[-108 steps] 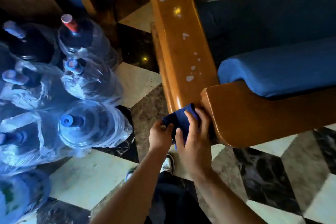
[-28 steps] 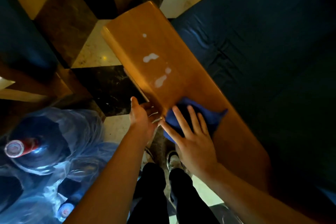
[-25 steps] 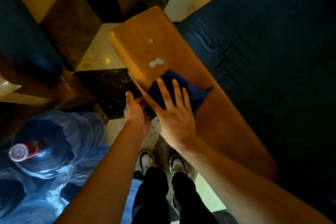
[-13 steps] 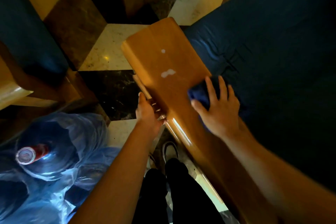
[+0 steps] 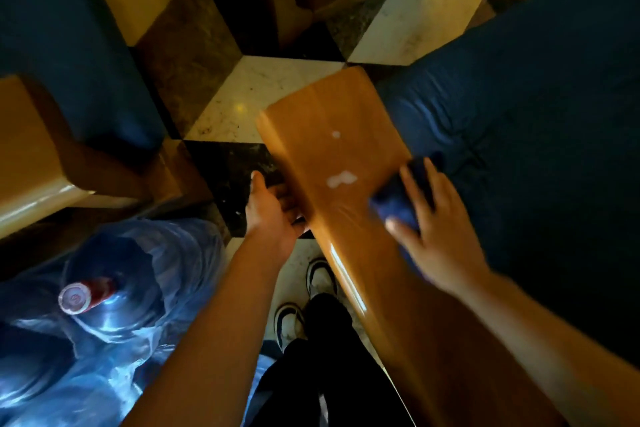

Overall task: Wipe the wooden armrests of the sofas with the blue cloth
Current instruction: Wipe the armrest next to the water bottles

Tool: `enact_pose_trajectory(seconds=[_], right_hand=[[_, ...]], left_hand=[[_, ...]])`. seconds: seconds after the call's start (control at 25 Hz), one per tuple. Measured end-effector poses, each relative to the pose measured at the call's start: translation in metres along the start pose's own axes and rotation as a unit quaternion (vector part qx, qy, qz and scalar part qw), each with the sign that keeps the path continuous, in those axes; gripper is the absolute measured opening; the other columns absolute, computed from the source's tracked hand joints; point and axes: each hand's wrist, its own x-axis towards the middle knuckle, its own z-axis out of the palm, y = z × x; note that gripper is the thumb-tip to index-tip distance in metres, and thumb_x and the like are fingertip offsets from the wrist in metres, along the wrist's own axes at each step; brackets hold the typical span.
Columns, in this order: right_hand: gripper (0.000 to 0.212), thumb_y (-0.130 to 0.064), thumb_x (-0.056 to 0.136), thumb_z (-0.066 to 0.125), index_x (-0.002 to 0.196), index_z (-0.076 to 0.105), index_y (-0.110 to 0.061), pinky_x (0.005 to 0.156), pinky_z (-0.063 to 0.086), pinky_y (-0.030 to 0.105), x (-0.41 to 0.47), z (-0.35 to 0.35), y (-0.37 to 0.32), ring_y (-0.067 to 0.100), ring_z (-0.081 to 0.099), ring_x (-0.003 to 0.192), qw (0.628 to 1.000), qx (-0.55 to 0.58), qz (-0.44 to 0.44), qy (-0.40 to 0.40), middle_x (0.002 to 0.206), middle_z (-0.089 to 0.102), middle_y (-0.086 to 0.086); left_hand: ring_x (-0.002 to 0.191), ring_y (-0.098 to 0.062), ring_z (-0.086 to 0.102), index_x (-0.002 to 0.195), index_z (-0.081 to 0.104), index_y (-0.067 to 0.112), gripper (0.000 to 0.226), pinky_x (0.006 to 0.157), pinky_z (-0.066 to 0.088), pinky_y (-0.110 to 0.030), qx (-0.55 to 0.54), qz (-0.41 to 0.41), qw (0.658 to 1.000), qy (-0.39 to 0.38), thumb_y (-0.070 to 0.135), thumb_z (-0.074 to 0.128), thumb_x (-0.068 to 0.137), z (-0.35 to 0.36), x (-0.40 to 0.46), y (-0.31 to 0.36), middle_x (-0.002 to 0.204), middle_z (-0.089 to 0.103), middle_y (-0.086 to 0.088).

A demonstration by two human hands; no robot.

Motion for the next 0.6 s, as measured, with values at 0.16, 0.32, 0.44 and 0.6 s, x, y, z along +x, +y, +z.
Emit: enact_pose_trajectory(seconds=[0.16, 0.32, 0.44, 0.6], right_hand=[[0.081, -0.073, 0.093, 0.045, 0.165, 0.022, -0.043, 0.125, 0.013, 0.069, -0.003, 0.036, -0.067, 0.053, 0.013, 0.158, 0.978, -0.136, -0.153, -0.036, 0.177, 0.011, 0.008], [0.061, -0.053, 0.093, 0.053, 0.152, 0.05, -0.04, 0.127, 0.009, 0.066, 0.129, 0.037, -0.144, 0.049, 0.013, 0.159, 0.96, -0.143, -0.238, -0.038, 0.173, 0.028, 0.007], [0.045, -0.046, 0.09, 0.058, 0.13, 0.068, -0.028, 0.121, 0.024, 0.054, 0.193, 0.035, -0.182, 0.037, 0.046, 0.142, 0.978, -0.122, -0.164, -0.029, 0.14, 0.064, 0.007], [0.053, -0.053, 0.1, 0.048, 0.148, 0.055, -0.032, 0.127, 0.017, 0.057, 0.15, 0.038, -0.158, 0.037, 0.037, 0.152, 0.988, -0.101, -0.117, 0.029, 0.156, 0.054, 0.008]], left_hand=[[0.1, -0.031, 0.069, 0.132, 0.059, 0.007, 0.074, 0.082, 0.054, -0.044, 0.004, -0.008, 1.0, 0.021, 0.066, 0.027, 0.101, 0.007, -0.01, 0.002, 0.114, 0.072, -0.016], [0.116, -0.039, 0.064, 0.135, 0.06, 0.016, 0.069, 0.09, 0.054, -0.054, -0.001, 0.006, 1.0, 0.019, 0.066, 0.026, 0.101, 0.001, -0.01, 0.024, 0.131, 0.067, -0.017], [0.109, -0.041, 0.066, 0.129, 0.059, 0.01, 0.074, 0.076, 0.054, -0.053, 0.021, 0.032, 0.999, 0.029, 0.069, 0.024, 0.1, 0.005, -0.003, 0.055, 0.122, 0.068, -0.022], [0.103, -0.036, 0.07, 0.121, 0.066, 0.019, 0.063, 0.074, 0.058, -0.05, 0.037, 0.092, 0.994, 0.045, 0.067, 0.029, 0.099, 0.02, 0.012, 0.086, 0.116, 0.073, -0.014]])
